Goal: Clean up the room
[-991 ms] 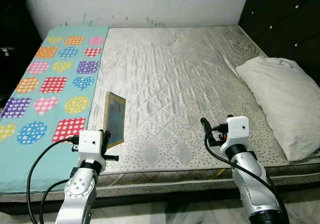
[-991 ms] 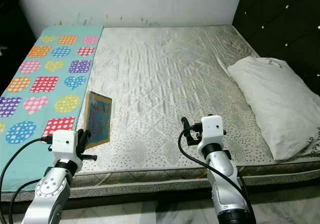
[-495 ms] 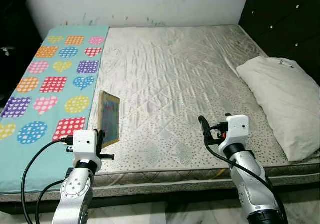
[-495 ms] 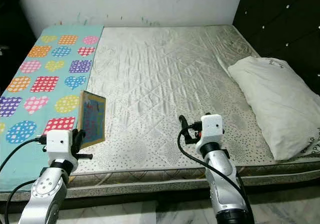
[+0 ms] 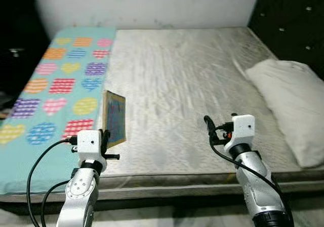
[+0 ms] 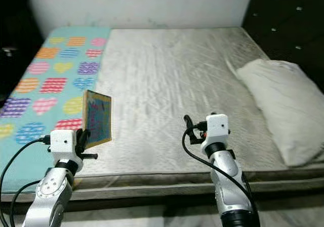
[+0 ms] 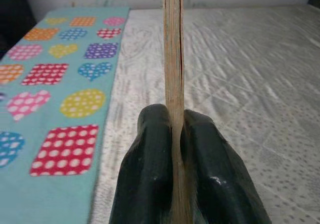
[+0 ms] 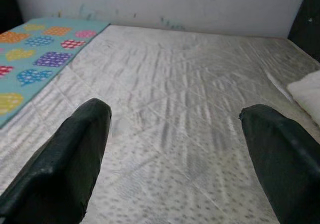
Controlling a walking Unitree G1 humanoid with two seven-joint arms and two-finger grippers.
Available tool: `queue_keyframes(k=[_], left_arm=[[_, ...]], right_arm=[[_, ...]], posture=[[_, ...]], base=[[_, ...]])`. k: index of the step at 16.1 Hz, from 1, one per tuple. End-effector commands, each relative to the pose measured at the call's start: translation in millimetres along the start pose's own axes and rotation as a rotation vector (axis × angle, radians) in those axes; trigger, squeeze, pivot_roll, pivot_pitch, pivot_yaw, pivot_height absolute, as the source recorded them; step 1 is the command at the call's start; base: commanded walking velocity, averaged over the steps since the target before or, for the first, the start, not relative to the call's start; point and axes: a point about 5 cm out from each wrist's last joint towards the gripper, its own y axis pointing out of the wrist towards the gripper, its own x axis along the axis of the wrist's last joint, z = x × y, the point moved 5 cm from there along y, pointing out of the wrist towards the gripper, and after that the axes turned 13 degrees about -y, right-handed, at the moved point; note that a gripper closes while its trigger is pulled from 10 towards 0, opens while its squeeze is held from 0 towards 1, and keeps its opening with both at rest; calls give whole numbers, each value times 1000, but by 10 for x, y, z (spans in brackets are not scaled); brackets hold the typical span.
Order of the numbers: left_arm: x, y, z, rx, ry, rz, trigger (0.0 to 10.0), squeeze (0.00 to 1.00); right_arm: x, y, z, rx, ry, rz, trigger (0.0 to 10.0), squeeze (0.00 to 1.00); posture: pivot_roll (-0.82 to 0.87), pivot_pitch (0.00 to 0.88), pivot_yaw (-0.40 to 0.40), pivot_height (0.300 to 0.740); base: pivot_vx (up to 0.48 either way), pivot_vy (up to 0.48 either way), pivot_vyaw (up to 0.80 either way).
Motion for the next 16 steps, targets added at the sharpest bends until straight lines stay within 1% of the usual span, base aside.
queue_keyframes(k=[1,2,10,15,16], left_arm=[[93,14,55,8,16,-36,10000,0],[107,17,43,3,29,-44,10000,0],[134,19,-38,-46,27,-55,10000,0],[105,13,-23,-35,19,-44,10000,0],[106,12,-24,-35,18,-45,10000,0]], right_arm=[[17,24,47,11,15,-1,10000,0],[16,25,46,10,17,0,10000,0],[4,22,55,18,9,1,10000,0],[-9,12,79,35,1,4,10000,0],[-10,10,79,35,1,4,10000,0]], posture=[[-112,68,12,740],[-113,70,12,740],[-116,72,16,740],[-116,76,10,740],[-116,77,10,740]], base=[[0,480,0],[0,0,0],[0,0,0],[0,-339,0],[0,0,0]])
